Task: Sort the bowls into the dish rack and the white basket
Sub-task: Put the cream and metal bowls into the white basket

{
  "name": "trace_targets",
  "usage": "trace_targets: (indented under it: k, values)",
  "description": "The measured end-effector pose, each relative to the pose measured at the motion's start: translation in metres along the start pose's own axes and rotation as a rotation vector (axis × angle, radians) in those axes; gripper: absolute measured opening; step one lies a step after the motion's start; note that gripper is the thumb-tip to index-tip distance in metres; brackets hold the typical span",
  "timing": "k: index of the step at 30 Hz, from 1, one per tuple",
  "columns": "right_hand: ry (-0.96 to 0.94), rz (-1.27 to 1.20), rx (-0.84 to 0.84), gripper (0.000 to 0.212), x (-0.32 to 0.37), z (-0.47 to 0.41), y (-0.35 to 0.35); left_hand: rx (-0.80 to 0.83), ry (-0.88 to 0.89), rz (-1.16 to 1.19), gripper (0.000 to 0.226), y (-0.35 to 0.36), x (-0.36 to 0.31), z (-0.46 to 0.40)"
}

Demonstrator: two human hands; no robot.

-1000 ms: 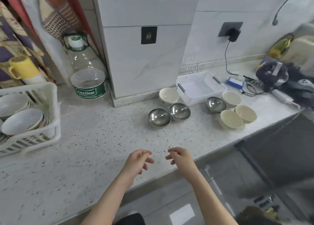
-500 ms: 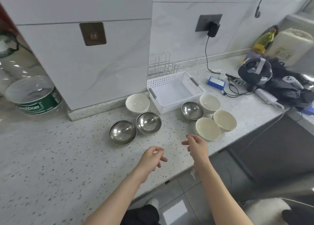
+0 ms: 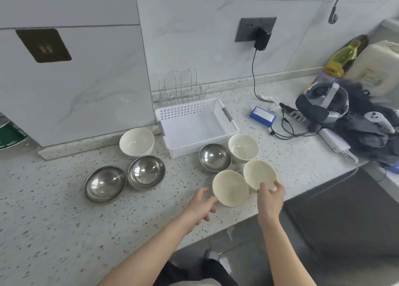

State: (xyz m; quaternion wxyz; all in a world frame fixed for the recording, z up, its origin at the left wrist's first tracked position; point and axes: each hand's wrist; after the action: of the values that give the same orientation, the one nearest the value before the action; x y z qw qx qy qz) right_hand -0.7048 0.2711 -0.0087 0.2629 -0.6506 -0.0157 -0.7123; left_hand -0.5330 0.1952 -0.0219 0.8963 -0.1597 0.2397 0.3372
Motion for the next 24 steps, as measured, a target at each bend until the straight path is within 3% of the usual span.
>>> trace_targets:
  k: [3,8,14,19,24]
  values:
    - [0.041,0.065,0.029,0.059,-0.016,-0.024,-0.018,-0.051,-0.044,0.085,0.058,0.026,-0.007,-0.009]
    - [0.135,0.112,0.244,0.062,-0.034,-0.051,-0.031,-0.112,-0.106,0.287,0.048,0.056,-0.013,-0.020]
    - [0.183,0.060,0.414,0.046,-0.034,-0.069,-0.032,-0.144,-0.106,0.435,0.047,0.074,-0.010,-0.024]
    - [0.166,0.029,0.408,0.042,-0.035,-0.069,-0.033,-0.188,-0.064,0.459,0.052,0.070,-0.013,-0.008]
    - [0.164,-0.001,0.265,0.040,-0.030,-0.063,-0.034,-0.164,0.010,0.471,0.048,0.053,-0.019,0.011]
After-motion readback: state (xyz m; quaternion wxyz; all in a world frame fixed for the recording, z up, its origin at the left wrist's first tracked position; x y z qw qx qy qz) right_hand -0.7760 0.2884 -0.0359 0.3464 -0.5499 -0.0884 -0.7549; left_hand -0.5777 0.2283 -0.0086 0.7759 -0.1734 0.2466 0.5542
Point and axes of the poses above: each hand's wrist, its own z-axis away from the middle knuckle, its own y-axis out of the palm, x = y × z, and after that the axes turned 13 degrees about -y, right-handed
